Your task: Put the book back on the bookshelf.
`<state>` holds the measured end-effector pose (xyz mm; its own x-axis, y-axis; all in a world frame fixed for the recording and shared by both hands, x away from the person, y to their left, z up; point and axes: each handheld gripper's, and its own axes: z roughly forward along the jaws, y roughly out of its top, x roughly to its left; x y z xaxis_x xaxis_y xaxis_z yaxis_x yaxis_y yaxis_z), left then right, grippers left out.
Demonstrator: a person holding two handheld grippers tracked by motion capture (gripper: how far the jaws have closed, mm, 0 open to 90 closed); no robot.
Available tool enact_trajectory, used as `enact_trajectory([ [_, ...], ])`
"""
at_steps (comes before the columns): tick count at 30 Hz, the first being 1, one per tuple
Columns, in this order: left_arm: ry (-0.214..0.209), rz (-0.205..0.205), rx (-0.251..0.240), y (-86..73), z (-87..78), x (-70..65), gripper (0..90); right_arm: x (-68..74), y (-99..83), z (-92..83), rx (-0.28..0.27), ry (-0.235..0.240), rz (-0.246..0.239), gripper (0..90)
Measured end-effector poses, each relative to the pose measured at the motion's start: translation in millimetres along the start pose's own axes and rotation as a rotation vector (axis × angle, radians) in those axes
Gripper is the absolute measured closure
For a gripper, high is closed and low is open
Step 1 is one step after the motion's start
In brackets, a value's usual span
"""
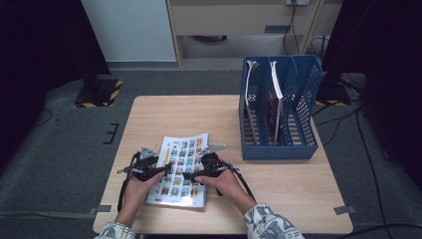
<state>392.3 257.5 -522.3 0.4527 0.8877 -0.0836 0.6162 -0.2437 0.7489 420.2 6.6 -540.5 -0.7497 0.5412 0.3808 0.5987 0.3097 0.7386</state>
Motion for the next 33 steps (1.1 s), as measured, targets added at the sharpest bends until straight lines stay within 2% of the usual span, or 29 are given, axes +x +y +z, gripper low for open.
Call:
enact_trajectory([
  [5,-0.004,-0.011,0.000,-0.2,0.2,0.6,32.8,-2.8,0.2,-0.8,-0.007,0.013,0.011,11.1],
  [10,-0.003,-0.012,-0.001,-0.1,0.3,0.5,32.8,-10.2,6.0,-4.1,0.025,0.037,0.041,19.7],
  [16,-0.005,-0.016,0.001,0.2,0.3,0.9,33.0,-10.7,13.8,-2.3,0.072,0.029,0.046,16.6],
  [19,-0.005,-0.017,0.002,0.5,0.3,0.9,33.2,-10.0,15.4,-0.6,0.076,0.028,0.053,16.0],
  [21,-0.003,-0.015,0.006,0.8,-0.1,1.1,33.3,-10.8,19.5,-2.8,0.073,0.041,0.044,23.1],
  [22,-0.004,-0.016,0.005,0.8,0.0,1.2,33.3,-10.7,21.4,-4.3,0.067,0.049,0.058,24.7],
  [27,0.000,-0.015,0.007,1.0,-0.3,1.1,33.5,-3.4,29.5,-4.4,0.087,0.040,0.024,22.7],
  [33,0.003,-0.014,0.010,1.3,-0.8,1.2,34.2,-1.7,33.8,1.0,0.093,0.064,0.048,22.4],
])
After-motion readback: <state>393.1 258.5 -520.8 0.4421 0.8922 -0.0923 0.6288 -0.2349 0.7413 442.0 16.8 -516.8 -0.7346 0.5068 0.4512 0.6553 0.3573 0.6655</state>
